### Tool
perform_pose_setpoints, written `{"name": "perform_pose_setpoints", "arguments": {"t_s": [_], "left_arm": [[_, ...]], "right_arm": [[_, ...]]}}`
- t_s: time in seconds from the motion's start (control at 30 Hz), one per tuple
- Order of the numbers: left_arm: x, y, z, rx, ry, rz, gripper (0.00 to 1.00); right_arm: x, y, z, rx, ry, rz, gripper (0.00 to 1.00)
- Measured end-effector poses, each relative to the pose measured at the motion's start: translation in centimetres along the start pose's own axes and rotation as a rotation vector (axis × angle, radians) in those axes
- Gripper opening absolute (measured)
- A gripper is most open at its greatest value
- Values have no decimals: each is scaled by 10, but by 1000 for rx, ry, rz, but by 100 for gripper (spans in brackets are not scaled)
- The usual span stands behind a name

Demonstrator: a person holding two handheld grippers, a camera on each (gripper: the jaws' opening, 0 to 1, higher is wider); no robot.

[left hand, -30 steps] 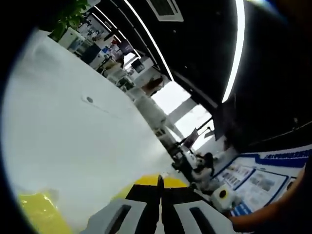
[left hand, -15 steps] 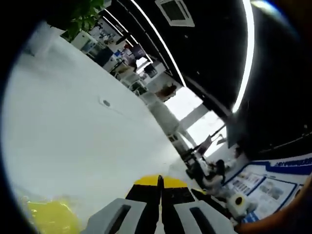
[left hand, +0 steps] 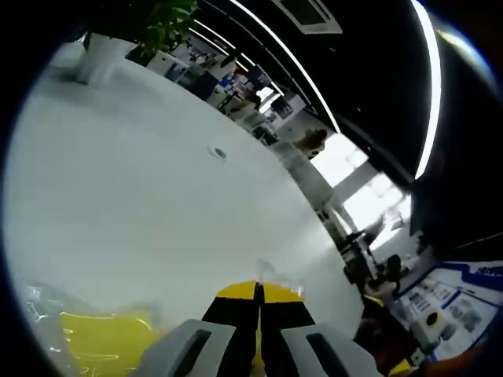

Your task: Compare the silicone blocks by pressing each to a similar depth, holding the contact briefly, and releasing to observe deformation and rebound differences across the visible hardness samples.

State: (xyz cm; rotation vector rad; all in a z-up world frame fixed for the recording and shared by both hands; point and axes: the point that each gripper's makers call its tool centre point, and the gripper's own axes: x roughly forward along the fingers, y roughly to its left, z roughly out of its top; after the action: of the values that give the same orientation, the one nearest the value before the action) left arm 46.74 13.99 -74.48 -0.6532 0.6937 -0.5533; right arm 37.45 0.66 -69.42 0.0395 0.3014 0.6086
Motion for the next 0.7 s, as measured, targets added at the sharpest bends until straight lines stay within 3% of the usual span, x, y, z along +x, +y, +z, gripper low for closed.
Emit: {"name": "perform_pose_setpoints", "arguments": {"t_s": [0.1,0.3,0.57,0.7], "left_arm": [[5,1,-5,-65,1,18,0],[10,8,-7,-11,8,61,0],[14,29,-24,88,110,142,0],[17,27,-23,68,103,123,0]], "right_arm": [[0,0,-1,-4,5,0,96],[0,2,1,-15,1,3,96],[2,2,-3,-16,19,6,96],[2,2,-4,-12,22,8,96]]}}
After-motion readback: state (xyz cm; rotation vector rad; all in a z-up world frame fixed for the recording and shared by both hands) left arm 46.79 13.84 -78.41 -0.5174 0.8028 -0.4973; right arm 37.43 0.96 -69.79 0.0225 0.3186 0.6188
